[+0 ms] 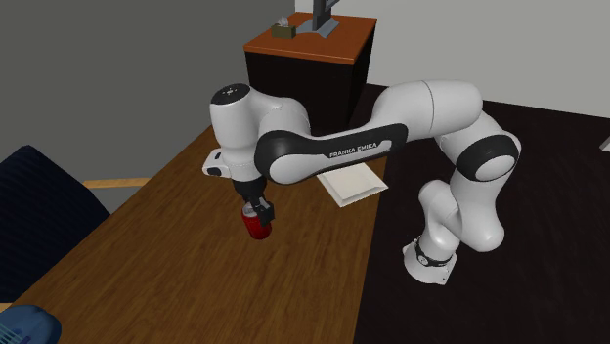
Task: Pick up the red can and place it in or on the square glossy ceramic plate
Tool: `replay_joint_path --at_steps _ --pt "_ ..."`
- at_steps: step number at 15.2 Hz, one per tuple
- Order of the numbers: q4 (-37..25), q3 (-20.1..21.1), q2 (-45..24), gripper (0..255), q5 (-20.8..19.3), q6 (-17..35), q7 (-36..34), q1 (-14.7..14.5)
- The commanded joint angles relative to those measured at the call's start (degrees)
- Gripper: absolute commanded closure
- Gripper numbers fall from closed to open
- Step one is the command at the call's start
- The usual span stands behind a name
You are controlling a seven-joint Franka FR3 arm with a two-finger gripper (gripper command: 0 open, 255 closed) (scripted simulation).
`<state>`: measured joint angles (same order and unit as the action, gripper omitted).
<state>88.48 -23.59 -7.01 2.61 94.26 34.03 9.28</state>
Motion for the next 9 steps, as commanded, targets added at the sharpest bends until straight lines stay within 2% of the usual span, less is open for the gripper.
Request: replay_joint_path --at_steps 1,9 --pt "0.0 0.0 0.0 255 0.0 0.0 0.0 0.0" --pt "-8.4 -0.2 -1.7 255 0.7 -6.8 0.4 0.6"
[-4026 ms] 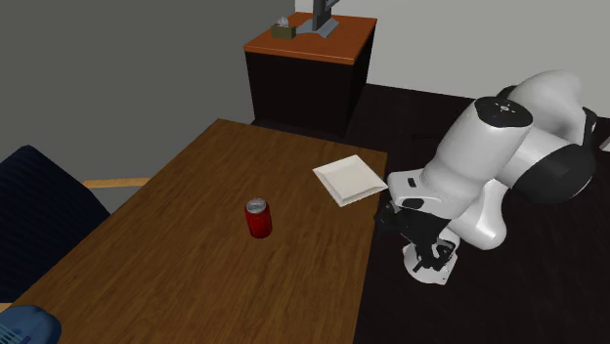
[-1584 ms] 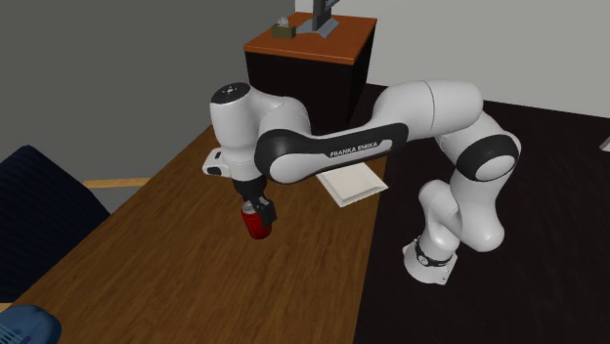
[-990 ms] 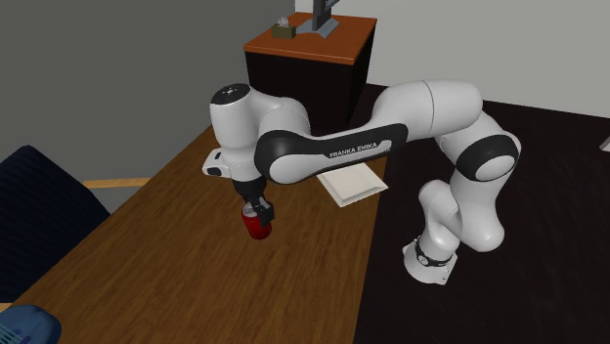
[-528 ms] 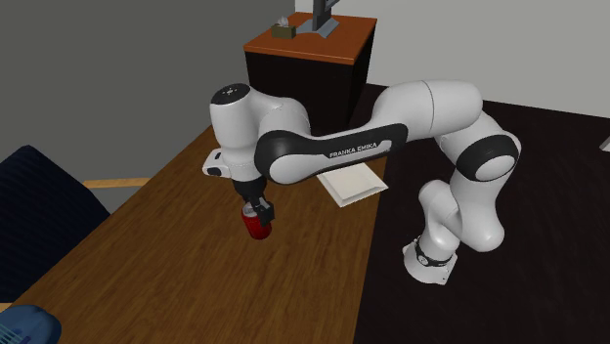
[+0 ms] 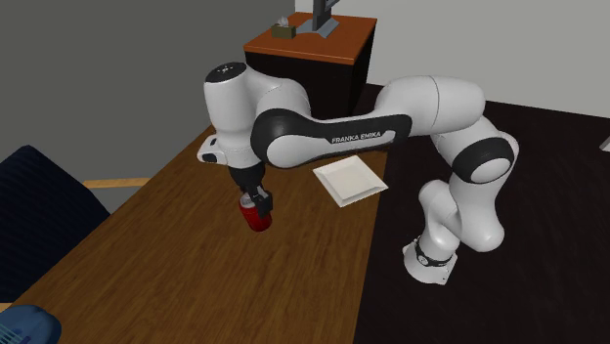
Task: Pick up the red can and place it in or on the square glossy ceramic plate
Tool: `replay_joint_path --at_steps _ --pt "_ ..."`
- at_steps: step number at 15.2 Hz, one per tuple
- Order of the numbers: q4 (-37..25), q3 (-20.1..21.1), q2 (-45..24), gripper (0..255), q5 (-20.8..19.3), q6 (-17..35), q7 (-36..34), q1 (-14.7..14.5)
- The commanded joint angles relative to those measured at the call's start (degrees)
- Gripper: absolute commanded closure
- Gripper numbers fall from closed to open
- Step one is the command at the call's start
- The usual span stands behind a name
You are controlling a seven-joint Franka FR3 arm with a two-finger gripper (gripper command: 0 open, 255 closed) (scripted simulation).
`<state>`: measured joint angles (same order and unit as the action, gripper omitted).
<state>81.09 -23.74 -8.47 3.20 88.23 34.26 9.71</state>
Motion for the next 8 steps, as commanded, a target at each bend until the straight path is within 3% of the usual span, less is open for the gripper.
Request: replay_joint_path --at_steps 1,8 --pt "-2.2 -0.1 -0.6 255 0.3 -1.7 0.2 0.3" --pt "-11.7 -0.4 -3.5 255 1.6 -8.4 0.9 1.4"
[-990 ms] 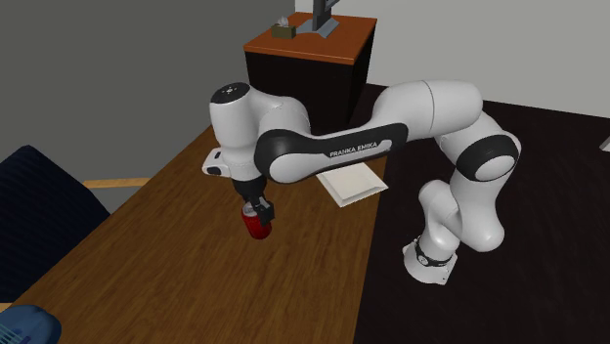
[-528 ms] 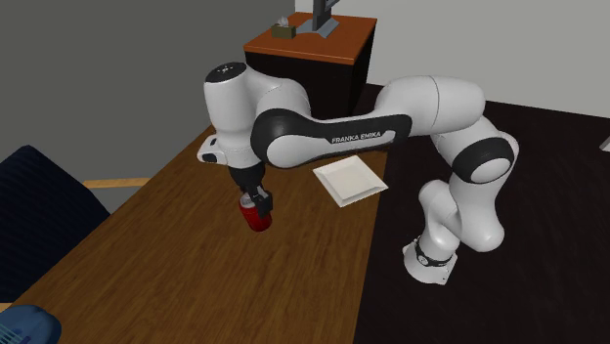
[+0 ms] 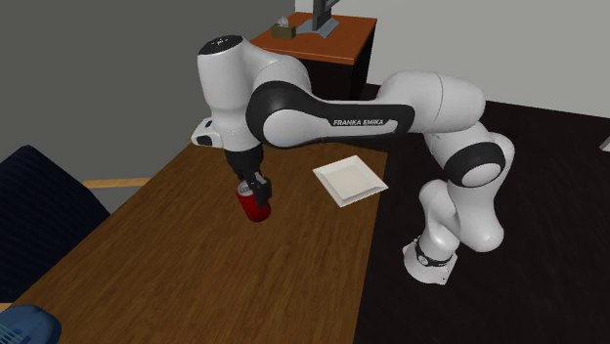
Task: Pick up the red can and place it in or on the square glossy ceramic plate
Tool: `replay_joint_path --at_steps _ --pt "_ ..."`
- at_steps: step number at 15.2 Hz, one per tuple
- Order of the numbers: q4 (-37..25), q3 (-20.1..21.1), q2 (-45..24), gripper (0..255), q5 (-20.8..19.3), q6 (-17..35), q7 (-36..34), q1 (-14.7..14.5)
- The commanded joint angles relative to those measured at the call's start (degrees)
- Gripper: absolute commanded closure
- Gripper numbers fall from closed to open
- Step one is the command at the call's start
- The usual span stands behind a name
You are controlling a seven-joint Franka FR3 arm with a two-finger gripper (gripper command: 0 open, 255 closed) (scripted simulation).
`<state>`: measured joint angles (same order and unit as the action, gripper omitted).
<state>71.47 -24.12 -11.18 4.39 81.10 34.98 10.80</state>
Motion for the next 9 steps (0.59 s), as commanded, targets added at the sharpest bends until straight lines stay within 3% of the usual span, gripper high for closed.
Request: replay_joint_path --at_steps 1,2,9 --pt "-3.6 -0.1 -1.4 255 0.6 -2.3 0.2 0.5" --pt "-3.9 -0.1 -1.5 255 0.7 -2.5 0.3 0.6" --pt "15.5 -0.4 15.9 255 -6.6 0.9 0.7 -0.9"
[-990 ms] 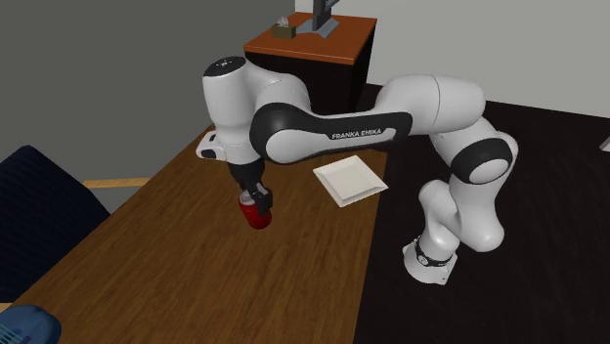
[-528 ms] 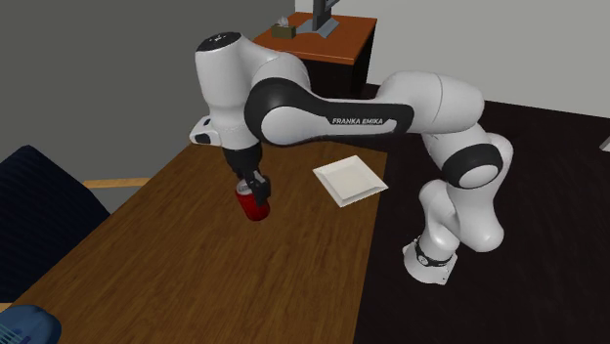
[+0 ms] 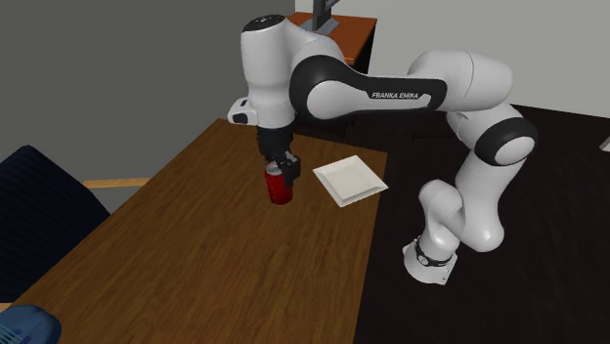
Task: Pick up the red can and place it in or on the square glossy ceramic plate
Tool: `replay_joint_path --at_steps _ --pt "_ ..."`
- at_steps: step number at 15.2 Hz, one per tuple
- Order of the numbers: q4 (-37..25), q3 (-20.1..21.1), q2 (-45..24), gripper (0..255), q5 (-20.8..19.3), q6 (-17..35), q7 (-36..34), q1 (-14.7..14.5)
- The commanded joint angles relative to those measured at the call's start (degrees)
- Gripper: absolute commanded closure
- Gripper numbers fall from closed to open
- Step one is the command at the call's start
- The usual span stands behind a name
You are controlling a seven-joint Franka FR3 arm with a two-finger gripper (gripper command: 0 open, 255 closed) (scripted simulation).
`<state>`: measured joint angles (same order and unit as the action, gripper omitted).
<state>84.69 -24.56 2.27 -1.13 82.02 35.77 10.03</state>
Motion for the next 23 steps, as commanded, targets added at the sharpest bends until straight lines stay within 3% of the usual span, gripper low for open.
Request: replay_joint_path --at_steps 1,9,18,23 --pt "4.4 0.1 4.7 255 -2.0 0.1 0.0 0.0" --pt "17.1 0.5 20.5 255 -8.3 -1.7 1.7 2.4" --pt "25.3 -0.2 36.1 255 -14.8 -7.8 6.6 7.1" --pt "30.7 -0.5 38.1 255 -15.4 -4.4 6.0 7.6"
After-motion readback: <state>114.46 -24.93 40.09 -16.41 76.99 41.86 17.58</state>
